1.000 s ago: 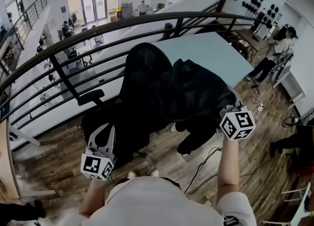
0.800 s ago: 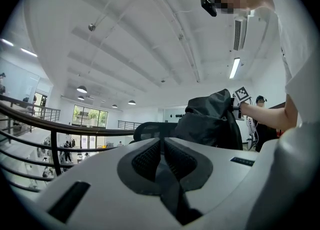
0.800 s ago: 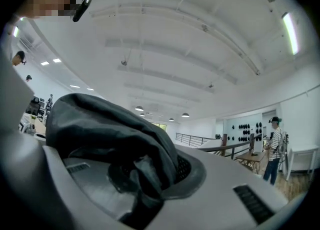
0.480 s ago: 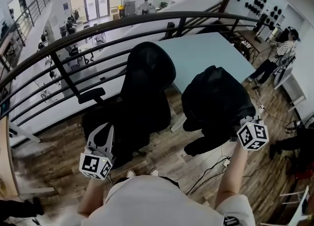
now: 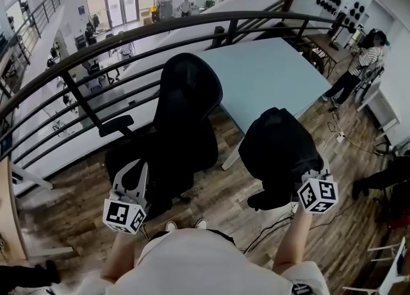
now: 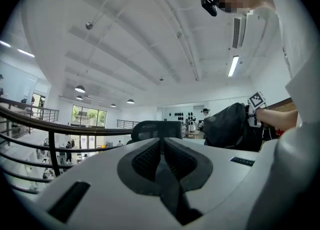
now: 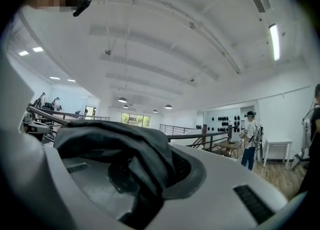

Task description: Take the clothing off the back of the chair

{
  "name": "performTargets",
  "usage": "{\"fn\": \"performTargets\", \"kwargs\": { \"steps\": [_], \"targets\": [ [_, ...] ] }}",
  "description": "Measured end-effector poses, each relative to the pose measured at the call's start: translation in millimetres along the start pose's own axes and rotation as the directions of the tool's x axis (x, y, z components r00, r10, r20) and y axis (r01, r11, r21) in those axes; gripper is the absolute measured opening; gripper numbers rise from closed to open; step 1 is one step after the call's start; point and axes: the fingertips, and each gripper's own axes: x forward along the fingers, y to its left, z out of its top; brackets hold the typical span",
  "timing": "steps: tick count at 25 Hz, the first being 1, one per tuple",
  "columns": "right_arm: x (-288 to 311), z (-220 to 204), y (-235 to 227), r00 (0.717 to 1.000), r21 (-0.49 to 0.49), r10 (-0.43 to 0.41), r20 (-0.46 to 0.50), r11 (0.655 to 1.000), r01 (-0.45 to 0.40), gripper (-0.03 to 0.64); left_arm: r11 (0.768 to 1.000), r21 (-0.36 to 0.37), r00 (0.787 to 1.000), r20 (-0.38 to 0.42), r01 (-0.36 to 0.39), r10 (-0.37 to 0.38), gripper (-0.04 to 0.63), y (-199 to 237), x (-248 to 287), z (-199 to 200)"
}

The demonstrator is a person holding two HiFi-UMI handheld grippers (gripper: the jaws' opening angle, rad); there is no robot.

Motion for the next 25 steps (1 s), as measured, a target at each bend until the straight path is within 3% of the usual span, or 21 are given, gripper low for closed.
{"fn": "performTargets", "kwargs": {
  "steps": [11, 18, 25],
  "targets": [
    [-21, -21, 67, 0.993, 0.164, 0.118, 0.013, 0.979, -0.118, 0.061, 0.999, 0.024, 0.999, 0.021, -0.041, 0.041, 0.043, 3, -9, 7],
    [-21, -3, 98, 0.984, 0.091, 0.174, 0.04, 0.98, -0.177, 0.061, 0.996, 0.022, 0.996, 0.029, -0.09, 0.089, 0.043, 10, -26, 7],
    [-21, 1, 104, 0.986, 0.057, 0.161, 0.033, 0.985, -0.162, 0.061, 0.991, 0.022, 0.99, 0.048, -0.131, 0.13, 0.043, 23, -44, 7]
  ]
}}
